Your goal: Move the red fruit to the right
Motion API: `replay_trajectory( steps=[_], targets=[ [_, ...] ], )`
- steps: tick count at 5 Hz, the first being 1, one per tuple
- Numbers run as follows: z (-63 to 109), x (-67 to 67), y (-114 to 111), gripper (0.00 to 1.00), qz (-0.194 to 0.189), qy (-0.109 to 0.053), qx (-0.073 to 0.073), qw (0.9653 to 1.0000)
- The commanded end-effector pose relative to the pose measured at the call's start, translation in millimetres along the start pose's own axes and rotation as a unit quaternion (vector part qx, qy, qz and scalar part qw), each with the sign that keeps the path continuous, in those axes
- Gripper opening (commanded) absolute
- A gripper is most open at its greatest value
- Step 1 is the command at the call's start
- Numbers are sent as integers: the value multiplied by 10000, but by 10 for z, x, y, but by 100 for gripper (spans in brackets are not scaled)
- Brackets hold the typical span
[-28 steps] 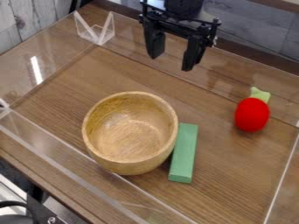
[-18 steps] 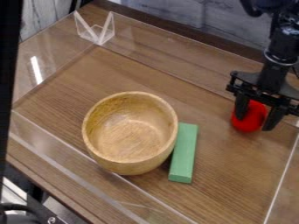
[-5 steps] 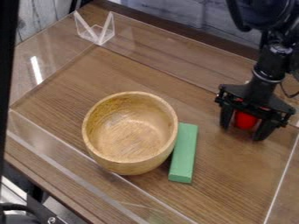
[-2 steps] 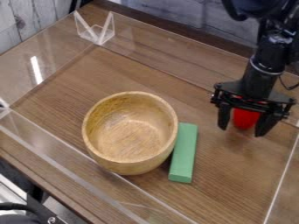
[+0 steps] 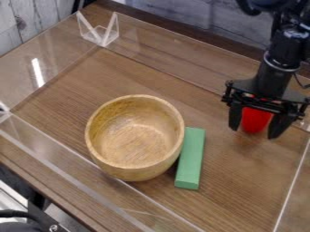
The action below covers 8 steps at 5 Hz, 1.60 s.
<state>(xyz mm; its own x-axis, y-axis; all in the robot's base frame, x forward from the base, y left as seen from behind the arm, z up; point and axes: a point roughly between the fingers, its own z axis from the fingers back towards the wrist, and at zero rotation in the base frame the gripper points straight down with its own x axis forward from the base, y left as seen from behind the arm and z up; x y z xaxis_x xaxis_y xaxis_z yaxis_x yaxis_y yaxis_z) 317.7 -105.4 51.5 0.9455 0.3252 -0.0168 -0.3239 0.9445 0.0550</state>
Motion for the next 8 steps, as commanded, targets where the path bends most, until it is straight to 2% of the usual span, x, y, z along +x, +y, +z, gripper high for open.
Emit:
replay_trajectory(
  steps=[1, 2, 4, 5, 6, 8],
  targets=[
    [103, 67, -7, 100, 74, -269, -213, 9994],
    [-29, 27, 5, 100, 96, -227, -203, 9995],
    [71, -124, 32, 100, -247, -142, -200, 9994],
    [117, -139, 57, 100, -390, -101, -224, 9989],
    [146, -147, 82, 100, -525, -62, -236, 9983],
    [14, -31, 197, 100, -654, 2, -274, 9975]
  ],
)
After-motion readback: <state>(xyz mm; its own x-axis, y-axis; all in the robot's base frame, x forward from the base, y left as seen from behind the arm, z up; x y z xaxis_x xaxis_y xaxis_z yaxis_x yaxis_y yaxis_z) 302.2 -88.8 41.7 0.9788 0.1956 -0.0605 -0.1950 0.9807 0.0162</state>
